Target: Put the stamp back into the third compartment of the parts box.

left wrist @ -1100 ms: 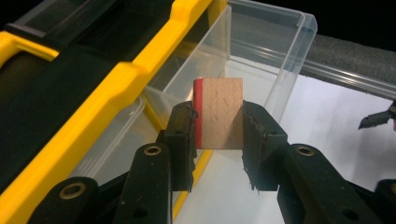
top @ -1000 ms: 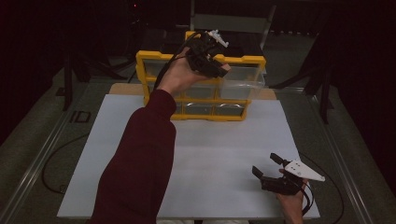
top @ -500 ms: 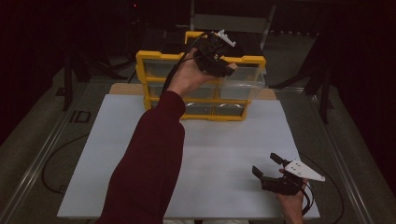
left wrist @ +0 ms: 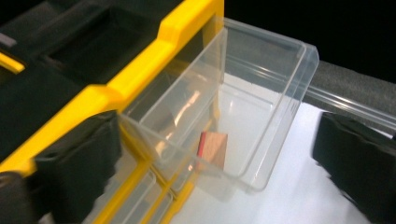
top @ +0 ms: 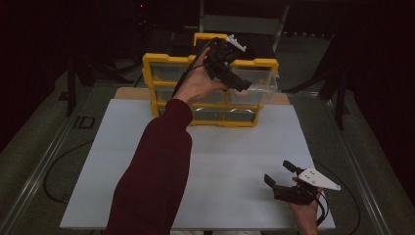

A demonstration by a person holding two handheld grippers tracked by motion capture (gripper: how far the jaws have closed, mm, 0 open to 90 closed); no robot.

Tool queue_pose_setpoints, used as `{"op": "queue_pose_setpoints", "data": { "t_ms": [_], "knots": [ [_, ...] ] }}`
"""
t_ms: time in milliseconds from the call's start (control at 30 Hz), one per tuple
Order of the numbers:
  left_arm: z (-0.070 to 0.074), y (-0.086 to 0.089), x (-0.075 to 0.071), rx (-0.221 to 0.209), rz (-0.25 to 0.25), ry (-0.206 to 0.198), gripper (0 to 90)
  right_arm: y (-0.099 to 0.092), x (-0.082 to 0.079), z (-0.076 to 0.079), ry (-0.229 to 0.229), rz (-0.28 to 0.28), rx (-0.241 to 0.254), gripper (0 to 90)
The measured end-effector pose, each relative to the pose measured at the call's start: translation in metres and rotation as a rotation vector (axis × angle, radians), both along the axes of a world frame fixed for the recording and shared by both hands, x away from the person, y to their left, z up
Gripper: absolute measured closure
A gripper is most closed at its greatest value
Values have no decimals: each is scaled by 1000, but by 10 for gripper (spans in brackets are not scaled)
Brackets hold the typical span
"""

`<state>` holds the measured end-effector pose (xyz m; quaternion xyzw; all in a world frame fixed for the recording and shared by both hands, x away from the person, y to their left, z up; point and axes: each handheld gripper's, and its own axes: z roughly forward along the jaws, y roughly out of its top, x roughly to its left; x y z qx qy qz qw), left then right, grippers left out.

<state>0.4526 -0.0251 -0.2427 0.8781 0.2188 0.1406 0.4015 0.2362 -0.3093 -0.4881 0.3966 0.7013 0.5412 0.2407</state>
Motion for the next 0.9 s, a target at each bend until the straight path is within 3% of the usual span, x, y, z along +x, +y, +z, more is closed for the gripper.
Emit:
{"op": "queue_pose_setpoints", "data": {
  "t_ms": [233, 500, 733, 900],
  "knots": [
    [-8, 13, -3, -33, 4, 2, 0, 0, 0, 0, -1, -2, 3, 75],
    [-27, 27, -10, -3, 3, 13, 0, 0, 1, -1, -3, -1, 0, 74],
    [-56, 40, -21, 29, 21, 24, 0, 2, 0, -1, 1, 5, -7, 75],
    [-85, 44, -30, 67, 47, 27, 0, 3, 0, -1, 3, 0, -5, 75]
  ]
}}
